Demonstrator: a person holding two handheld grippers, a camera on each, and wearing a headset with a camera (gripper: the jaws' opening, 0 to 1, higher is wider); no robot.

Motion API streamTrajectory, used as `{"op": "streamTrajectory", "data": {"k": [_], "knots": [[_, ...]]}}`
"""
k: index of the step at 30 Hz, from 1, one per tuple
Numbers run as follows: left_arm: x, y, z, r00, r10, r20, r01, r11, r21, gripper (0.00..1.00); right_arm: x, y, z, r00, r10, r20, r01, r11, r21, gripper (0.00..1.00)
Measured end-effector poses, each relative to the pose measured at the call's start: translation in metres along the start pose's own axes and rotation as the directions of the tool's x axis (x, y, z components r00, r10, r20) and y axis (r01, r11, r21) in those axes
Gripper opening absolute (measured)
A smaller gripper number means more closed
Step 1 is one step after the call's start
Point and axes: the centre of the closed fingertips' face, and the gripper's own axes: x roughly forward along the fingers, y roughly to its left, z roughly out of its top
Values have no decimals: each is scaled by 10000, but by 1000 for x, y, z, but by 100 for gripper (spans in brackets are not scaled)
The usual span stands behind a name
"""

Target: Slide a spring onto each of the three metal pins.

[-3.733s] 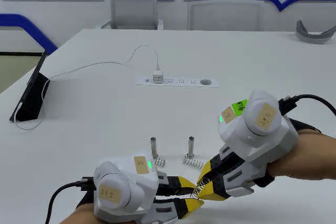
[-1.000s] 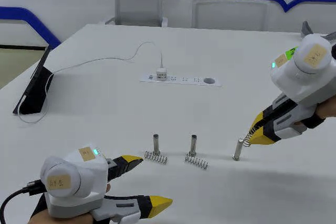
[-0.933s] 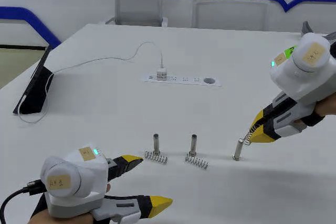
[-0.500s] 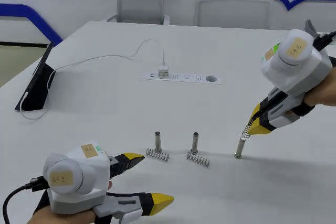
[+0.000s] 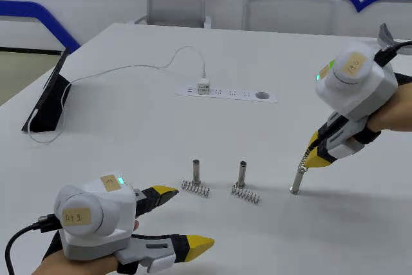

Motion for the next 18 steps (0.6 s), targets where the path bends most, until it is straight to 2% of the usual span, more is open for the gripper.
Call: {"op": "streamTrajectory", "data": {"k": [18], "knots": [[0, -2, 1, 10000, -38, 19, 38, 10000, 0, 65, 18, 1, -5, 9983, 254, -524, -245, 9996, 160, 12]]}}
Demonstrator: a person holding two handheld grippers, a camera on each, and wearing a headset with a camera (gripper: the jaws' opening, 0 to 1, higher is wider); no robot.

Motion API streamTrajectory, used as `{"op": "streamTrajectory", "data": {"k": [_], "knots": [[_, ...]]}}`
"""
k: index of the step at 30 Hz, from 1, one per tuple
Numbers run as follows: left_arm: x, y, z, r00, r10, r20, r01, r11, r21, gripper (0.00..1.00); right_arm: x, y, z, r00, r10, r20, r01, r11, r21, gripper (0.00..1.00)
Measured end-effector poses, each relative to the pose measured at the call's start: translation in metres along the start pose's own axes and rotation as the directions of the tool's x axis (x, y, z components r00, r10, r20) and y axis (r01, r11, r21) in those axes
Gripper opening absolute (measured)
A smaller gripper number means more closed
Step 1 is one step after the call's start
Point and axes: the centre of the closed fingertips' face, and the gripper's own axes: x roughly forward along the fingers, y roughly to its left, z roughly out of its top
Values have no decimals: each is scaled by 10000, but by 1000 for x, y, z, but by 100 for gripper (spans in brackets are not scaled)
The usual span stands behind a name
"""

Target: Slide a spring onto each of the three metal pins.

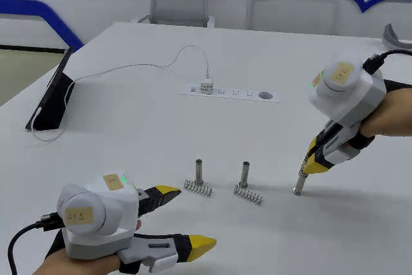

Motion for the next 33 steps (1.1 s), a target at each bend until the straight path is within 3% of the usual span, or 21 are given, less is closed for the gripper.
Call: {"op": "streamTrajectory", "data": {"k": [33], "knots": [[-1, -1, -1, 10000, -4, -63, 4, 10000, -3, 64, 34, -1, -17, 9993, 180, -336, -151, 9962, 855, 13]]}}
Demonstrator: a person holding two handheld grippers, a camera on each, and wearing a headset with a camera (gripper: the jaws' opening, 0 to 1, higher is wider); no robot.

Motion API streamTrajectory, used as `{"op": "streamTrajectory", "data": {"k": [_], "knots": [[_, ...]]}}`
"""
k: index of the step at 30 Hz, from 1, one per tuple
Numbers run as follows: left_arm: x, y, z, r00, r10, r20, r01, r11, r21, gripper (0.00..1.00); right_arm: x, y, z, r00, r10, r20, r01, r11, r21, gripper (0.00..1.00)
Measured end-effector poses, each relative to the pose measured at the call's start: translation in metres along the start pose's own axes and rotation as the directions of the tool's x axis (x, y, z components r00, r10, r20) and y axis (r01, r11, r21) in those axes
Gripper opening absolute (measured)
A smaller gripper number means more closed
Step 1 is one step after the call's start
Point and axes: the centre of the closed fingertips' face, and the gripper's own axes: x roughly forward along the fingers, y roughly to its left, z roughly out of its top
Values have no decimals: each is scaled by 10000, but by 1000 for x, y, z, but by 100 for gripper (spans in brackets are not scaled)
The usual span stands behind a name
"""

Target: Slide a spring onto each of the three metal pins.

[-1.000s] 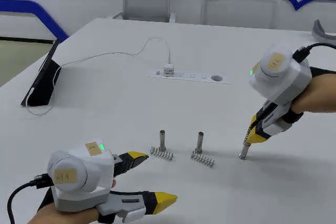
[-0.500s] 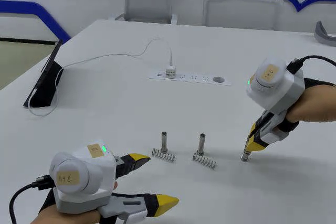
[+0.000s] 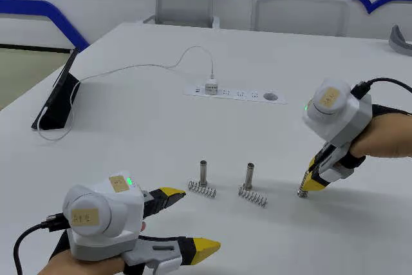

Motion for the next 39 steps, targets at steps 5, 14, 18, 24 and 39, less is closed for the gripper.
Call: {"op": "streamTrajectory", "data": {"k": [5, 14, 18, 24, 39], "knots": [[-1, 0, -1, 10000, 29, 14, -29, 10000, -22, 64, 2, 2, 0, 10000, 2, 4, -2, 10000, 17, 13], [-2, 1, 0, 10000, 67, 32, -67, 10000, -32, 64, 3, 2, -1, 10000, -59, 48, 59, 10000, -25, 17], [-2, 1, 0, 10000, 70, 48, -70, 10000, -30, 64, 1, 2, 0, 9999, -90, 130, 90, 10000, 4, 21], [-2, 1, 2, 9999, 67, 75, -67, 10000, -2, 64, -4, 0, 2, 9994, -254, 243, 257, 9996, -108, 24], [-2, 1, 4, 9999, 52, 94, -52, 10000, 34, 64, -14, 8, 32, 9973, -382, 635, 417, 9976, -553, 26]]}}
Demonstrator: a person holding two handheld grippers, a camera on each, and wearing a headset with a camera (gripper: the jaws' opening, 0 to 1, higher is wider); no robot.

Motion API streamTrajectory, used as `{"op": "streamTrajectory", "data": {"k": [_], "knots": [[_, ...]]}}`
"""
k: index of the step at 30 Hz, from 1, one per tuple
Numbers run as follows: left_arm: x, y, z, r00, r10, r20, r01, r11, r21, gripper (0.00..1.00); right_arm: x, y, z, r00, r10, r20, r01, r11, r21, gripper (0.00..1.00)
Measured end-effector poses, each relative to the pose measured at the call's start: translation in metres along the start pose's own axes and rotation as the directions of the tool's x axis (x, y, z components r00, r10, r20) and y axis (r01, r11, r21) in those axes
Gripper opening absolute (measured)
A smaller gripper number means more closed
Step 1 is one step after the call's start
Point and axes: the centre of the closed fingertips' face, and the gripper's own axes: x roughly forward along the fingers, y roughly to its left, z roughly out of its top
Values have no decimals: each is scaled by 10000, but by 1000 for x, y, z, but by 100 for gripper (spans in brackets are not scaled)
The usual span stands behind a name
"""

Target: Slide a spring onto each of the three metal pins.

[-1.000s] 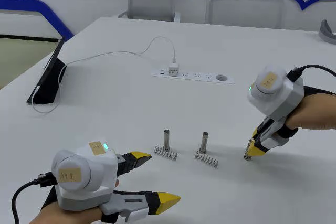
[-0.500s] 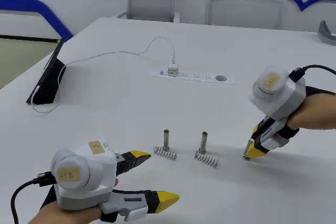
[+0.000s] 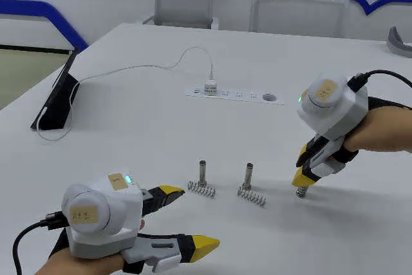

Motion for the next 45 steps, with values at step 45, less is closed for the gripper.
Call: {"op": "streamTrajectory", "data": {"k": [45], "knots": [[0, -3, -3, 10000, -19, -24, 18, 10000, -93, 62, 60, 40, 22, 9973, 708, 205, -722, 9944, 774, 12]]}}
